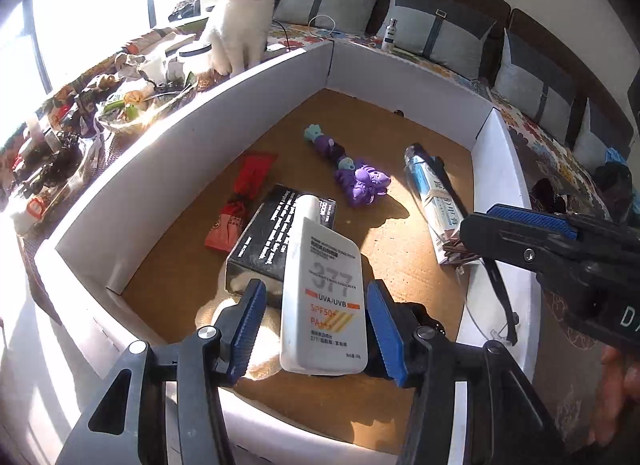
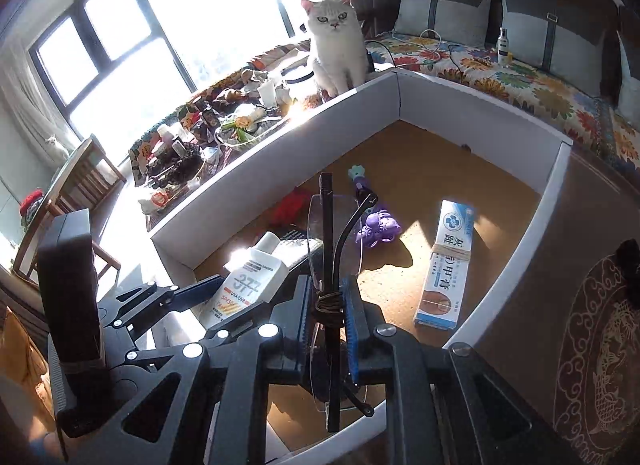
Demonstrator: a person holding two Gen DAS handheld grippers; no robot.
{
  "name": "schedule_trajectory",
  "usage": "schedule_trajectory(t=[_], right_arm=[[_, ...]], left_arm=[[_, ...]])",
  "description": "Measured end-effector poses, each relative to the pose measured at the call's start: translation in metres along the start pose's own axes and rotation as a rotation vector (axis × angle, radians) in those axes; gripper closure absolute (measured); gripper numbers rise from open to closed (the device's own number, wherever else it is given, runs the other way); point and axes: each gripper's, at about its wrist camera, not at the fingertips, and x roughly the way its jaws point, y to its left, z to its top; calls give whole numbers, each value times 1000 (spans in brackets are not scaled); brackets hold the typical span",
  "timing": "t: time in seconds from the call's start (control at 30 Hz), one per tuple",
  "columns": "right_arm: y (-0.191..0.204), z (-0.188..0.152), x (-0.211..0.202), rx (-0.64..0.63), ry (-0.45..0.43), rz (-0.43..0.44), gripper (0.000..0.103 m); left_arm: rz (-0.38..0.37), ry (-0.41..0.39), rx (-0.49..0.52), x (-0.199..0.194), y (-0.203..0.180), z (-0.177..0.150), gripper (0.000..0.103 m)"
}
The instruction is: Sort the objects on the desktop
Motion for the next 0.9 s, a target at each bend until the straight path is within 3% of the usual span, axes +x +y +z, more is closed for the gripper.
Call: schedule_trajectory(t=[0.03, 0.1, 0.13, 0.27, 0.33, 0.43, 0.5, 0.57, 0.63, 0.8, 0.9], right_arm=[[0, -3, 11, -3, 29, -18, 55], [-6, -13, 15, -5, 17, -35, 40], [-9, -18, 11, 1, -2, -27, 39], [-30, -39, -25, -1, -99, -33, 35], [-47, -55, -53, 1, -186, -75, 22], [-82, -84, -89, 34, -285, -187, 11], [-114, -106, -104, 87, -295, -265, 10], [-149, -133, -113, 138, -259, -342, 10], [-185, -166, -120, 176, -205, -425, 10], [-255, -251, -138, 232, -85, -615, 10], [-281, -287, -143, 296, -32, -664, 10]], left_arm=[[10, -26, 20, -2, -2, -4, 45], [38, -46, 55, -6, -9, -10, 30], [40, -56, 51, -9, -11, -12, 24], [36, -114, 35, -27, -28, -19, 23], [7, -162, 65, -41, -51, -25, 23], [-51, -209, 142, -60, -98, -34, 23], [-105, -210, 198, -66, -132, -43, 19], [-147, -198, 248, -65, -165, -56, 12], [-165, -172, 293, -56, -194, -70, 12], [-202, -52, 363, -5, -262, -99, 12], [-202, 6, 403, 28, -300, -108, 12]])
